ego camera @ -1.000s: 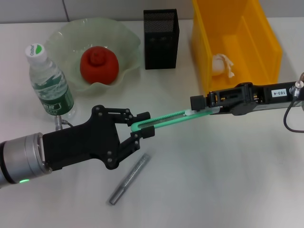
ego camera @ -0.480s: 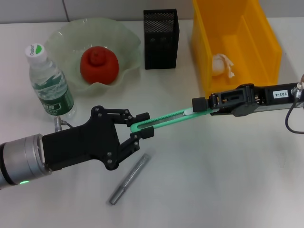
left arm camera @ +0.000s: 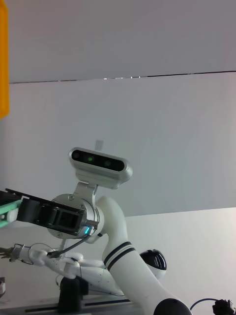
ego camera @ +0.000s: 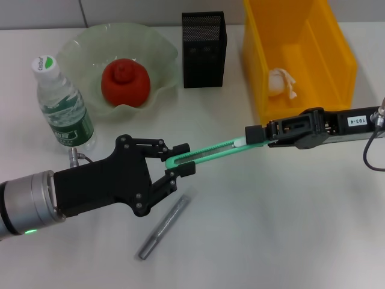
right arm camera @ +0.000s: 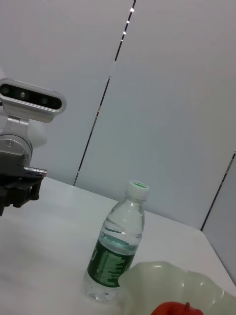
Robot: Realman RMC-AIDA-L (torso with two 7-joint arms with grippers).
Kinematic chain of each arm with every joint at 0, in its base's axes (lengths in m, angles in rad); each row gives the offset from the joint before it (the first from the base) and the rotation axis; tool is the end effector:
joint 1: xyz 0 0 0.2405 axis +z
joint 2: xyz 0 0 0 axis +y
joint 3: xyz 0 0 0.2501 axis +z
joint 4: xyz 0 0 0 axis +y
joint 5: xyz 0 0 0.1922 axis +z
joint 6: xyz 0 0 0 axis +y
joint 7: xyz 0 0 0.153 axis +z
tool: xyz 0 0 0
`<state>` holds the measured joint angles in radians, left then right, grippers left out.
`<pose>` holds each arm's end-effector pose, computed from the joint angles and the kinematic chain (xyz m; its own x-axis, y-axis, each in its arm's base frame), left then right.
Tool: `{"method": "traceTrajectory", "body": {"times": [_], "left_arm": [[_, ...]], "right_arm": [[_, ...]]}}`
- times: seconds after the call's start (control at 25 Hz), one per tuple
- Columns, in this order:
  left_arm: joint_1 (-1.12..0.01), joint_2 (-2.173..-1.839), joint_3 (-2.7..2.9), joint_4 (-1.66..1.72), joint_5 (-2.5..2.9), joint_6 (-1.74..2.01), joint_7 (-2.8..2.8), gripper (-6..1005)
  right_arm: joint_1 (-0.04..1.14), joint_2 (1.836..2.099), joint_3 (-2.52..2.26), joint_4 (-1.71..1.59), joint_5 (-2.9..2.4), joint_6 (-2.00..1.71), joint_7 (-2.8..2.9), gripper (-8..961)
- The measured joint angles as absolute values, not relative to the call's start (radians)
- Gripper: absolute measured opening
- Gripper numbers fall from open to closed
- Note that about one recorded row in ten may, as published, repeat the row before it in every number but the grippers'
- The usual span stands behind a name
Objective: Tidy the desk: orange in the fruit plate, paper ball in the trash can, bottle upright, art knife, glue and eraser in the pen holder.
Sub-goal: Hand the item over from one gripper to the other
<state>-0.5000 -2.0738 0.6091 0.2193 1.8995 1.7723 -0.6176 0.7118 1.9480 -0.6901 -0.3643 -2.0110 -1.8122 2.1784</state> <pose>-0.2306 0.2507 -0.0410 0.6906 -0.0779 0.7190 0.1272 -0.9656 -0.2268 0.2035 0.3093 0.0043 0.2976 -0.9292 -0.2191 -0.7752 -0.3692 0.5126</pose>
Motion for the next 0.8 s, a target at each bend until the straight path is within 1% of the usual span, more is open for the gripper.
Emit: {"method": "traceTrajectory", "body": {"times": [0.2,0.8], "left_arm": [[-0.5,-2.074,0.609,0.219,1.9,1.773,-0.618,215],[-0.503,-2.074,0.604,0.211,1.898,1.772,-0.618,216]], "right_arm": [[0.712,1.949,-0.69,-0.365,-2.011,-1.816,2.172,202],[0.712,1.95,-0.69,-0.369,-2.011,-1.816,2.165,202]]}}
